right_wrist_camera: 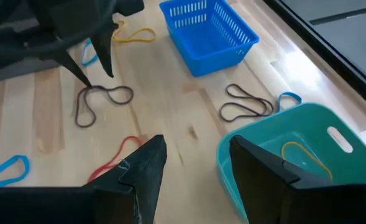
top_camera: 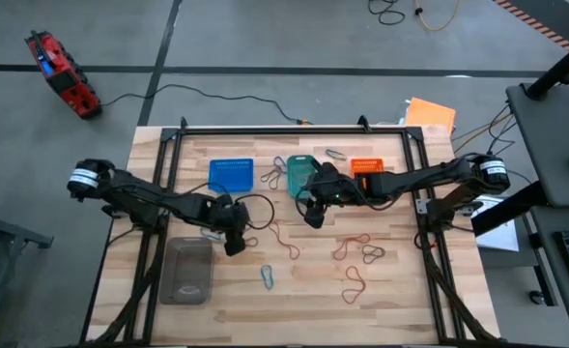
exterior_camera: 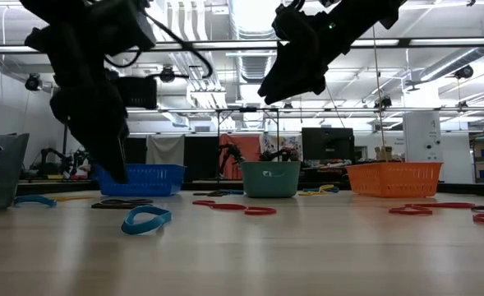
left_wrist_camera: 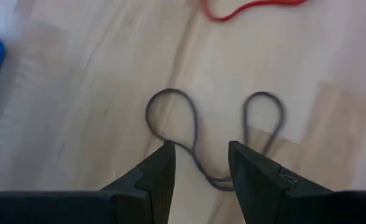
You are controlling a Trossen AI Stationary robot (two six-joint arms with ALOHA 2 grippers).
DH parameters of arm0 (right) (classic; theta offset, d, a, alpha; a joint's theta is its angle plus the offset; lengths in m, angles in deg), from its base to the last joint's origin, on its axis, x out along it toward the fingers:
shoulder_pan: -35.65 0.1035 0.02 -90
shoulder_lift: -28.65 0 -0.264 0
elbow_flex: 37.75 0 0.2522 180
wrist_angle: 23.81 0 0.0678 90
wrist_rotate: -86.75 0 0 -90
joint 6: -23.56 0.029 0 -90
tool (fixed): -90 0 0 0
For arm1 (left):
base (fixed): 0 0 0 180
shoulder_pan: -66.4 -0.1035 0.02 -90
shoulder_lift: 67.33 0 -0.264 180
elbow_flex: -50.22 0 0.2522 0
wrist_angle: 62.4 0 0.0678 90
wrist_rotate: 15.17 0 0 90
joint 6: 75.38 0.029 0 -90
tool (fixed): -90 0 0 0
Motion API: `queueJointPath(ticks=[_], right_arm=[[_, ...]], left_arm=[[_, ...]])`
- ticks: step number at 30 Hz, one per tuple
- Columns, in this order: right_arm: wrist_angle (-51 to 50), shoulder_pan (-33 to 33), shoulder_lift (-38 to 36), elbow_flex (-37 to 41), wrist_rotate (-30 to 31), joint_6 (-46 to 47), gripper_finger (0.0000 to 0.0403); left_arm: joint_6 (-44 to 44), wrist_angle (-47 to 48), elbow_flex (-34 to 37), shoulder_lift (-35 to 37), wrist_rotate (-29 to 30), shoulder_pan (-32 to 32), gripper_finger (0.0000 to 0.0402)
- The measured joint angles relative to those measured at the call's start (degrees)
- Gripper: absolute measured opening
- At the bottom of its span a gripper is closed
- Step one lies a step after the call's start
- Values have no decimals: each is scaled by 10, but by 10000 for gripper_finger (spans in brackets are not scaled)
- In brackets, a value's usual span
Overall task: Sort rubber bands into baskets
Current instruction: Put the bottom left black rubber band into the black bin
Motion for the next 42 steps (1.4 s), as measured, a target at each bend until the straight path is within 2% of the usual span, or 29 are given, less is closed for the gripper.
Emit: queueJointPath(ticks=[7,19,42], right_arm=[[0,0,0,0,0,-13,168],[5,-1,2,0,0,-15,168],[7,-2,3,0,0,-15,168]], left_arm=[[-44,1,-14,-48,0,1,132],[-67,18,-47,-106,20,2,132],[-104,67,-58,-105,36,1,132]])
